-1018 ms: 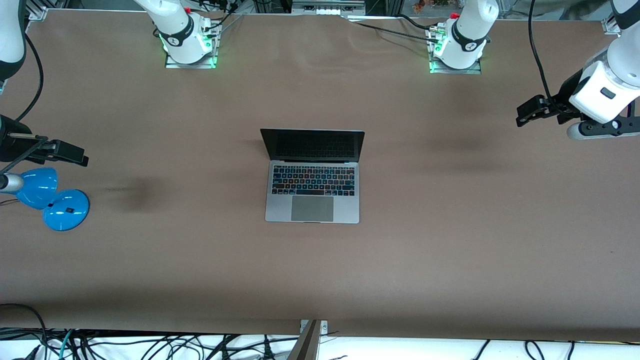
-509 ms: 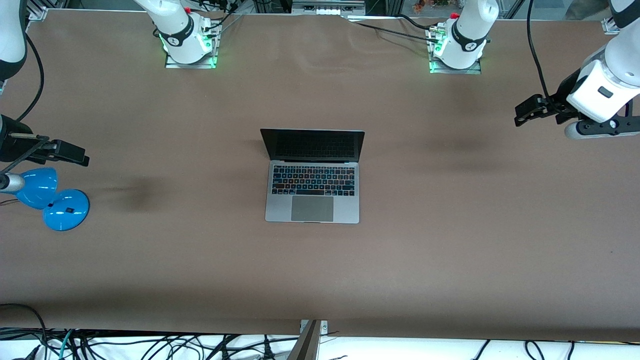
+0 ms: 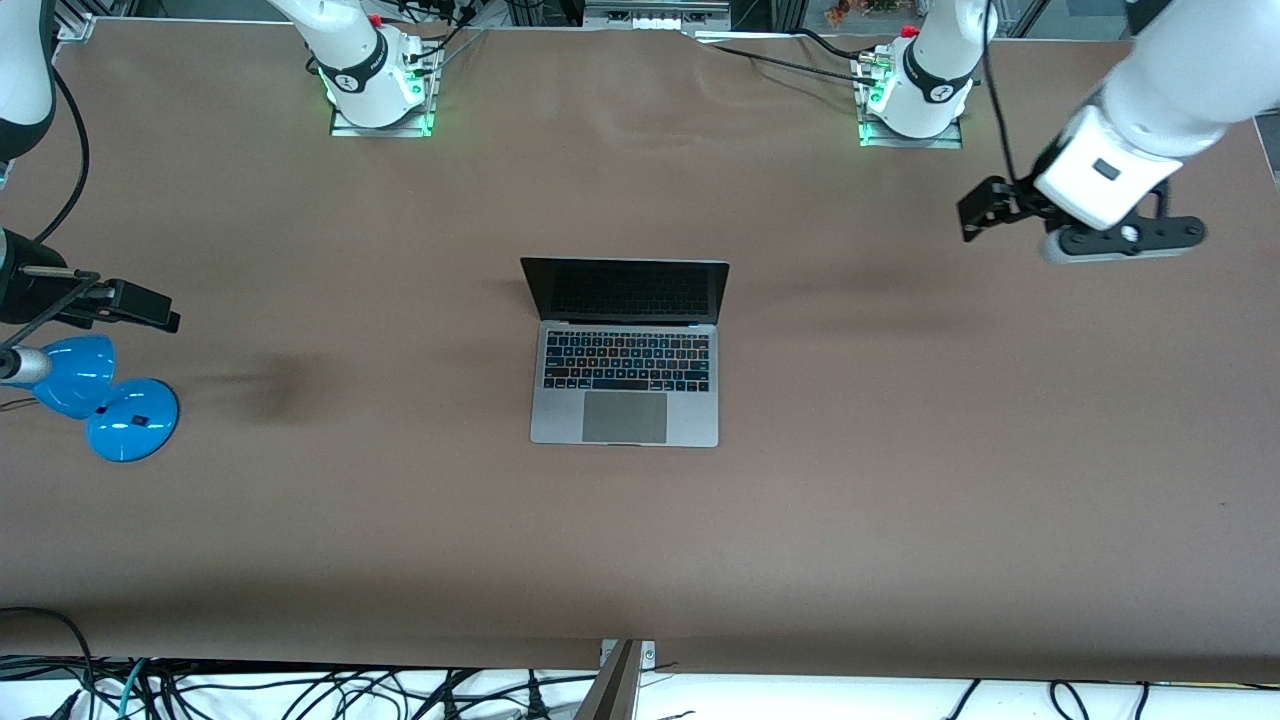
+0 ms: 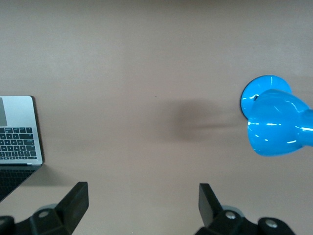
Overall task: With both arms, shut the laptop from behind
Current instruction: 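Move the right gripper and the left gripper toward the laptop screen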
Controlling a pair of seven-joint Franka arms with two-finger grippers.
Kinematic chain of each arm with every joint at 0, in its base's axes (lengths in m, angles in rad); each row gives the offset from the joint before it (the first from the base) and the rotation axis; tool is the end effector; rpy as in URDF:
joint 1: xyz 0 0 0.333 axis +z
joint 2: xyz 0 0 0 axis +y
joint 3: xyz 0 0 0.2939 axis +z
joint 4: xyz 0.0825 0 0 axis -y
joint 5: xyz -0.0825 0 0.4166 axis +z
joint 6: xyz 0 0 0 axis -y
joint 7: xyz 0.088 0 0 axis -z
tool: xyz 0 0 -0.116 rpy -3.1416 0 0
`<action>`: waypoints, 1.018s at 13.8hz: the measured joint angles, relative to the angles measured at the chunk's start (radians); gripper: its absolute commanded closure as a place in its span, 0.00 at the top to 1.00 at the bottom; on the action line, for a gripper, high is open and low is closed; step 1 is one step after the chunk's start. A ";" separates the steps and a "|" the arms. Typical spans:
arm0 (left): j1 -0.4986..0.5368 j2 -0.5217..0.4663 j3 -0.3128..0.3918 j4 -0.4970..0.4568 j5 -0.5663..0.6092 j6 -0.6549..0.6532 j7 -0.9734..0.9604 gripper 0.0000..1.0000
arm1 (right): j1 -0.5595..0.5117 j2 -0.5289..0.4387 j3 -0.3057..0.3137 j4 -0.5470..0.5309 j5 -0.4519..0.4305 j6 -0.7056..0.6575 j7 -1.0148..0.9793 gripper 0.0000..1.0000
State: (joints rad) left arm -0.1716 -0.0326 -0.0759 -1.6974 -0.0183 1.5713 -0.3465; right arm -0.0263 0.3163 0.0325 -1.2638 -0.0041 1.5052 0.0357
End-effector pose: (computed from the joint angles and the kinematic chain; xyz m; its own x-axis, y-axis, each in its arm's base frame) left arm 0.5541 -0.1427 0.5487 0.9906 0.1002 -0.0933 0.0991 -0.9949 -0.0169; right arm 0.6662 0.0004 0.5431 0.9967 -0.0306 -0.0748 -0.0310 -0.9995 -0.0033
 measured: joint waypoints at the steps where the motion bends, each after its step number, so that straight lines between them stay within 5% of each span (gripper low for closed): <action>1: -0.001 0.000 -0.022 0.000 0.000 0.000 -0.024 1.00 | 0.011 0.001 0.002 0.000 0.001 0.000 0.000 1.00; 7: -0.001 0.000 -0.108 0.000 -0.026 0.006 -0.104 1.00 | 0.173 0.009 0.008 -0.005 0.001 0.000 0.022 1.00; 14: -0.001 0.003 -0.157 0.000 -0.081 0.021 -0.149 1.00 | 0.375 0.057 0.011 -0.006 0.002 0.043 0.328 0.99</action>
State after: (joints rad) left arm -0.1727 -0.0292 -0.2330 -1.6979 -0.0997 1.5924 -0.4951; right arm 0.3488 0.3734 0.0435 -1.2703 -0.0024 1.5477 0.3636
